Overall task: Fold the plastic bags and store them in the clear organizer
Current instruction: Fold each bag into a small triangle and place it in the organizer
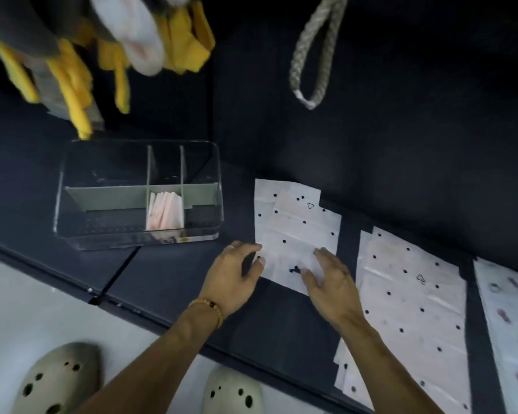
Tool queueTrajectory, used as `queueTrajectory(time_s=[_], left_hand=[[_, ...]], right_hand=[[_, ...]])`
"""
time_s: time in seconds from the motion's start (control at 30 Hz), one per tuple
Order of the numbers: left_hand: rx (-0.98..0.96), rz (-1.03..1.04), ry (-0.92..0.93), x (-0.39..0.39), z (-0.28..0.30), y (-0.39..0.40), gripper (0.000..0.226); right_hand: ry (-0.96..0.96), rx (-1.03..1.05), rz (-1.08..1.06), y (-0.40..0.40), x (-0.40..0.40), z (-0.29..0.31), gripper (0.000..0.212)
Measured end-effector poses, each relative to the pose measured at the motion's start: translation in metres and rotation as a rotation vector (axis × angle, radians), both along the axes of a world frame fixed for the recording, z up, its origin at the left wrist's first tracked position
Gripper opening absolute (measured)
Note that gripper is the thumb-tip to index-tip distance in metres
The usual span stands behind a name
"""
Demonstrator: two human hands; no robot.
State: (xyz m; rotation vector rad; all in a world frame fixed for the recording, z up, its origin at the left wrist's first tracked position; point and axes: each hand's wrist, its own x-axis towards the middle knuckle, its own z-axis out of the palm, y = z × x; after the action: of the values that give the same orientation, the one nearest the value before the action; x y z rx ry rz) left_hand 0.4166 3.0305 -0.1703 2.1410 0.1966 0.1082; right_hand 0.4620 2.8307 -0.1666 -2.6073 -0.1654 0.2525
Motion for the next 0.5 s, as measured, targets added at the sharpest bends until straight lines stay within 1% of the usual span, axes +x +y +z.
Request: queueTrajectory(time_s=[0.07,0.1,0.13,0.2,0.27,0.33,0.43,0.5], left_hand=[[0.230,-0.160,0.033,0.012,-0.010,-0.005,0.045],[0.340,-0.240,0.043,0.018,-0.015,-0.005,0.050],[0.439,-0.305,0.053,0.022,-0.020,-0.005,0.052],[0.553,-0.348,0.059,0.027,-0.026,-0.004,0.046],[0.588,-0.318,0.019,0.029,-0.026,-0.007,0.035],[0.584,-0.289,-0.043,0.028,-0.024,-0.012,0.028],[0.491,-0.213,-0.146,0.022,-0.014,-0.018,0.023],[0.453,-0.166,-0.225,0.014,-0.001,-0.017,0.019]], right_hand=[[0.062,-0.103,0.141,-0.015,0.000,-0.009,0.059],[0.071,-0.138,0.184,-0.020,-0.001,-0.013,0.057],[0.058,-0.155,0.202,-0.023,-0.001,-0.016,0.052],[-0.012,-0.157,0.204,-0.024,-0.001,-0.018,0.042],[-0.070,-0.152,0.198,-0.023,-0.001,-0.019,0.035],[-0.091,-0.153,0.192,-0.022,-0.002,-0.019,0.032],[-0.159,-0.148,0.181,-0.022,-0.006,-0.013,0.031],[-0.281,-0.081,0.167,-0.019,-0.013,-0.005,0.028]])
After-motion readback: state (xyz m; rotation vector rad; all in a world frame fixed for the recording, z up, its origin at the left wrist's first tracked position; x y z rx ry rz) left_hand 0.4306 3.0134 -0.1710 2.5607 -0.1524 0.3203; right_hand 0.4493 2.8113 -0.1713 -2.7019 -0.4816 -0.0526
